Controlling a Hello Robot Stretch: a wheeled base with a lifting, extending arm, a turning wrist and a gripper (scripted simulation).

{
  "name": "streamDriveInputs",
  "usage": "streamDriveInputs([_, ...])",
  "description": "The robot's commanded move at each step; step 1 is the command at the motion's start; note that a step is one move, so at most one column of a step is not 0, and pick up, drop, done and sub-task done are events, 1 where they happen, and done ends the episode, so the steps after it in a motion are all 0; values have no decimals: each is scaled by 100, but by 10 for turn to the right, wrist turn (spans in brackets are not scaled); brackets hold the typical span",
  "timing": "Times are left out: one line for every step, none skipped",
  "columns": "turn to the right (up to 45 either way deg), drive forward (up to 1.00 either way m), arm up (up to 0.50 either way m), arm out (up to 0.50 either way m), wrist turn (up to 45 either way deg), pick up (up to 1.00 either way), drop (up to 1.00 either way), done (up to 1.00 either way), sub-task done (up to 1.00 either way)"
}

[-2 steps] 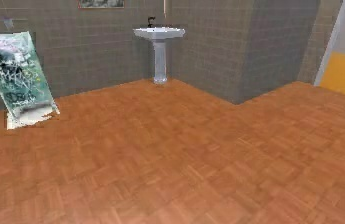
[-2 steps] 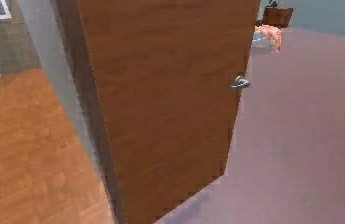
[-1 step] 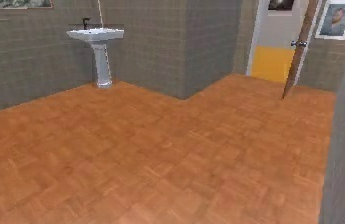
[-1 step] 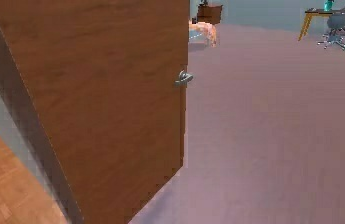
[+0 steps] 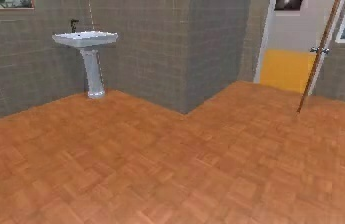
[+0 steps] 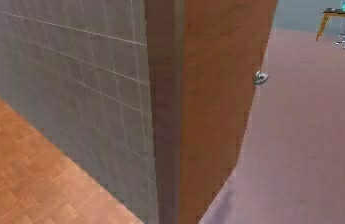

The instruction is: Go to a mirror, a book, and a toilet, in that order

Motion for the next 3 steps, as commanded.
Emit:
streamDriveInputs([330, 0, 0, 0, 0, 0, 0, 0, 0])
streamDriveInputs([0, 10, 0, 0, 0, 0, 0, 0, 0])
streamDriveInputs([-90, 0, 0, 0, 0, 0, 0, 0, 0])
